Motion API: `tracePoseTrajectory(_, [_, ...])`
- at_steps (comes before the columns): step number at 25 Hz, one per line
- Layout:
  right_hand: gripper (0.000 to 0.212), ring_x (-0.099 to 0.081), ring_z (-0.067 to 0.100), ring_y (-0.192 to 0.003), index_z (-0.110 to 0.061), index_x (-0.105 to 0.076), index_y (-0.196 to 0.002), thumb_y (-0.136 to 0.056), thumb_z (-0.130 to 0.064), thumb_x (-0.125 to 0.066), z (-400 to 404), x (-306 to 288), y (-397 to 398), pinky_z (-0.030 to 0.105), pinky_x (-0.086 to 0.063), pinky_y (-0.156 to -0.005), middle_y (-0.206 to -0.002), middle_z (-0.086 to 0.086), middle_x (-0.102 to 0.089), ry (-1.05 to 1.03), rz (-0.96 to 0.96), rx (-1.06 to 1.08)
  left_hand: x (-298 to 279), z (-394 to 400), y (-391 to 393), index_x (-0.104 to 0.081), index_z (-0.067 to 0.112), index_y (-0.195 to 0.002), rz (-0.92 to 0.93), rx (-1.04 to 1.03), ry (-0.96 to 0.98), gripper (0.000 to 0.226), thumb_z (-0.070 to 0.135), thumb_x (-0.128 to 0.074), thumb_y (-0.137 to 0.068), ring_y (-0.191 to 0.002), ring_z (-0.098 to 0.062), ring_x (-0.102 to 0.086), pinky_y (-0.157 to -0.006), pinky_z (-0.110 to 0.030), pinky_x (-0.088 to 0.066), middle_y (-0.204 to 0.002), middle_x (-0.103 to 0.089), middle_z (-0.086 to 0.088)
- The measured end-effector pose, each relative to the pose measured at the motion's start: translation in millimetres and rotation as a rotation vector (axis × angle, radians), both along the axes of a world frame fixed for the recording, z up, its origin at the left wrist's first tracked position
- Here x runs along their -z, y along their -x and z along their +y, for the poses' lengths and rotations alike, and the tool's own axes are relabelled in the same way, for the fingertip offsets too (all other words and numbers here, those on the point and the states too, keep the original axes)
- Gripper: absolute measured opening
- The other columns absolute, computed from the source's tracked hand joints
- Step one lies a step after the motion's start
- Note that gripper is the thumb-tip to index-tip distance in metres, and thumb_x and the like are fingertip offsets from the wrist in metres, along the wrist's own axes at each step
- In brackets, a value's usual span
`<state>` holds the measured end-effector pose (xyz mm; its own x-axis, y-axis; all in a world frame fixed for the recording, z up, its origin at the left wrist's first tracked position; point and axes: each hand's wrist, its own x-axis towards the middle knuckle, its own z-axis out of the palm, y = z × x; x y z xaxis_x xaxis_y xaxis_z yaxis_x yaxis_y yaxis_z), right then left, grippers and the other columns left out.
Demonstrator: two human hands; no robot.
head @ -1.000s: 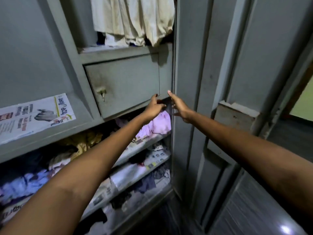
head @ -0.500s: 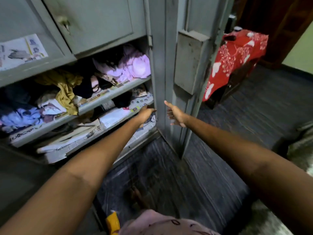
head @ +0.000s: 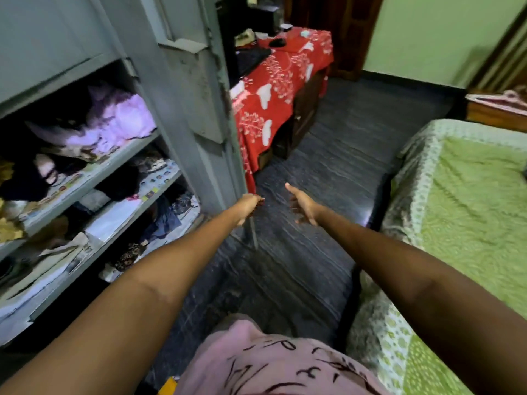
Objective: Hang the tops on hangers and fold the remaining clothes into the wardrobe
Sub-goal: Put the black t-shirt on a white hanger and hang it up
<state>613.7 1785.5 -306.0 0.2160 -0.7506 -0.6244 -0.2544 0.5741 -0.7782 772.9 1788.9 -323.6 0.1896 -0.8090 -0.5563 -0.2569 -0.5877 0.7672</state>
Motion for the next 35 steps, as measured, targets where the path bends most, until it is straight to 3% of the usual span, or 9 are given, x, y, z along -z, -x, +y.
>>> tracePoseTrajectory(2, [0.047,-0.042,0.010,-0.085,-0.025,-0.040,-0.123,-0.092,-0.060,-0.035,-6,-2,36,0.027,-0.031,-0.060,-0.087,-0.006,-0.041,0.013,-0.003,0.086,-3,-16,33,-0.050,0.019,-0.068,-0.004,0.080,0.008,0.030,0.016,-0.044,-0.097,-0.057,-0.009,-0.038,-0.052,-0.022,-0.027,-0.068,-0.050,0.002])
tracePoseTrajectory(6, [0.036,-0.035,0.010,-0.064,-0.027,-0.044,-0.090,-0.090,-0.063,-0.038,-18,0,115,0.027,-0.031,-0.059,-0.074,-0.006,-0.034,-0.003,-0.028,0.324,-6,-58,109,-0.050,0.018,-0.069,-0.021,0.263,0.016,0.029,0.019,-0.046,-0.097,-0.055,-0.010,-0.036,-0.050,-0.023,-0.025,-0.068,-0.049,0.002])
tracePoseTrajectory(11, [0.046,-0.040,0.011,-0.069,-0.023,-0.046,-0.102,-0.087,-0.066,-0.040,-36,10,192,0.028,-0.034,-0.063,-0.081,-0.003,-0.042,-0.015,-0.003,0.498,-9,-113,201,-0.051,0.018,-0.072,0.017,0.452,0.020,0.025,0.021,-0.048,-0.096,-0.058,-0.011,-0.036,-0.053,-0.024,-0.027,-0.070,-0.046,0.002])
tracePoseTrajectory(14, [0.061,-0.047,0.018,-0.097,-0.018,-0.052,-0.115,-0.085,-0.069,-0.040,-61,22,232,0.035,-0.038,-0.083,-0.112,0.004,-0.051,-0.027,0.020,0.575,-5,-150,253,-0.054,0.017,-0.080,0.034,0.553,0.014,0.019,0.024,-0.049,-0.097,-0.061,-0.011,-0.037,-0.054,-0.025,-0.027,-0.074,-0.045,0.001])
tracePoseTrajectory(18, [0.053,-0.043,0.021,-0.112,-0.016,-0.044,-0.128,-0.094,-0.056,-0.034,-107,16,277,0.040,-0.032,-0.103,-0.105,0.000,-0.052,-0.030,-0.004,0.645,10,-212,311,-0.052,0.007,-0.123,0.013,0.687,-0.018,0.038,0.032,-0.050,-0.096,-0.074,-0.016,-0.045,-0.062,-0.027,-0.035,-0.090,-0.048,-0.003])
tracePoseTrajectory(20, [0.066,-0.032,0.023,-0.135,-0.012,-0.036,-0.141,-0.093,-0.057,-0.035,-148,12,305,0.046,-0.026,-0.110,-0.138,0.006,-0.043,-0.007,0.020,0.682,10,-259,342,-0.047,0.004,-0.133,0.002,0.742,-0.004,0.046,0.031,-0.049,-0.096,-0.079,-0.019,-0.052,-0.065,-0.030,-0.043,-0.094,-0.055,-0.005])
tracePoseTrajectory(23, [0.071,-0.021,0.024,-0.142,-0.013,-0.027,-0.146,-0.093,-0.058,-0.037,-217,0,355,0.049,-0.023,-0.111,-0.154,0.009,-0.024,0.011,0.060,0.757,-1,-336,388,-0.043,0.004,-0.138,-0.042,0.781,0.015,0.049,0.031,-0.049,-0.097,-0.102,-0.027,-0.058,-0.083,-0.037,-0.049,-0.119,-0.058,-0.013])
tracePoseTrajectory(28, [0.069,-0.023,0.027,-0.141,-0.014,-0.031,-0.145,-0.092,-0.057,-0.039,-287,-8,420,0.049,-0.025,-0.108,-0.154,0.008,-0.023,-0.002,0.086,0.909,-9,-434,457,-0.033,-0.001,-0.141,-0.103,0.880,0.023,0.055,0.029,-0.048,-0.097,-0.131,-0.036,-0.039,-0.103,-0.043,-0.039,-0.145,-0.036,-0.021])
tracePoseTrajectory(35, [0.071,-0.017,0.029,-0.143,-0.012,-0.024,-0.148,-0.093,-0.056,-0.038,-378,8,533,0.052,-0.020,-0.111,-0.156,0.010,-0.016,-0.054,0.093,1.020,1,-533,570,-0.044,0.001,-0.134,-0.063,1.082,-0.046,0.047,0.028,-0.050,-0.096,-0.120,-0.031,-0.050,-0.092,-0.038,-0.045,-0.134,-0.050,-0.017])
